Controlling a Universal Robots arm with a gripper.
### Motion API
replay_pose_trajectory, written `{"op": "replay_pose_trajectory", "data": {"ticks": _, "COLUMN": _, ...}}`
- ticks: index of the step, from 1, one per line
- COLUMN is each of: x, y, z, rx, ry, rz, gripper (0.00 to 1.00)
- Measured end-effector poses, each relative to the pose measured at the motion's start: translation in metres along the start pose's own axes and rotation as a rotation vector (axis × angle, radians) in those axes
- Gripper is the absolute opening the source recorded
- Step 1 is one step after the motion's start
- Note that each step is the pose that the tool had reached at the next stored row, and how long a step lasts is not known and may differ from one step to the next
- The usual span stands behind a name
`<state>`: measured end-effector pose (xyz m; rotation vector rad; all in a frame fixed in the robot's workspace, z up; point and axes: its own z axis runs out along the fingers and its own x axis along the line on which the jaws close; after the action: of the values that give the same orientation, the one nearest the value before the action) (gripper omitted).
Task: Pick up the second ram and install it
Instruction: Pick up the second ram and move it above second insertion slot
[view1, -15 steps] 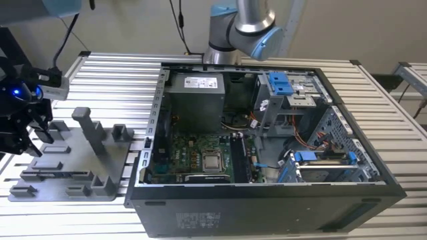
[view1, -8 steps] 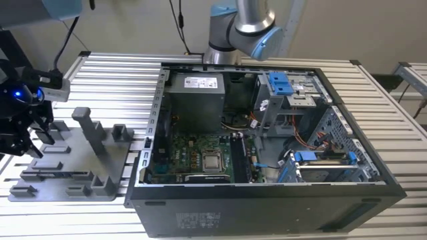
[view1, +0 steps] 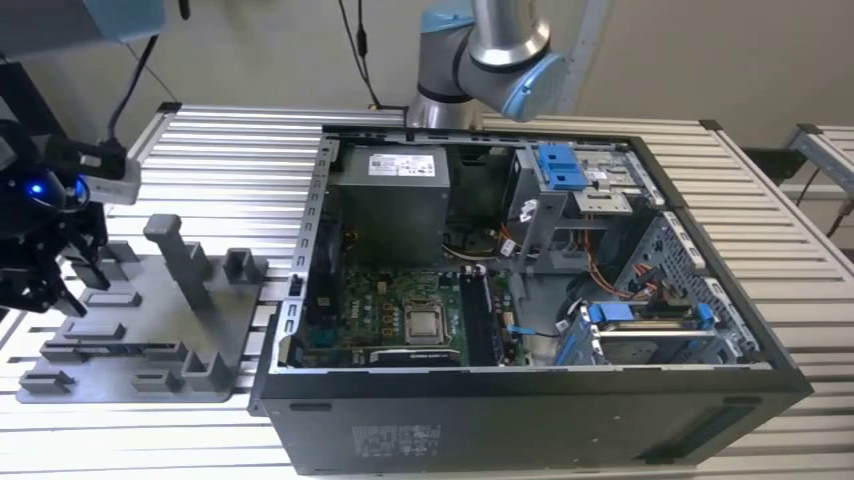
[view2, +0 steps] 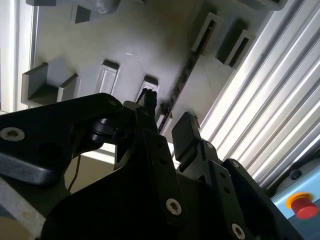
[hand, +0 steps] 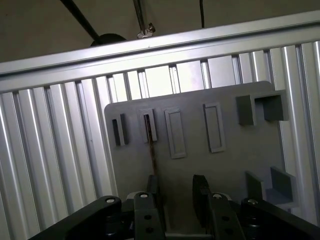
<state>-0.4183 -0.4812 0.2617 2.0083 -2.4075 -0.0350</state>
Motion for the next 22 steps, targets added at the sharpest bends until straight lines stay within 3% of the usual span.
{"op": "replay_pose_trajectory", "data": {"ticks": 11, "x": 0.0008, "y": -0.0003, "z": 0.0089, "rx": -0.0002, "ry": 0.0002, "rz": -0.001, "gripper": 0.42}}
{"op": "replay_pose_trajectory", "data": {"ticks": 22, "x": 0.0072, "y": -0.0017, "z": 0.0186, "rx": -0.0003, "ry": 0.0004, "rz": -0.009, "gripper": 0.42}}
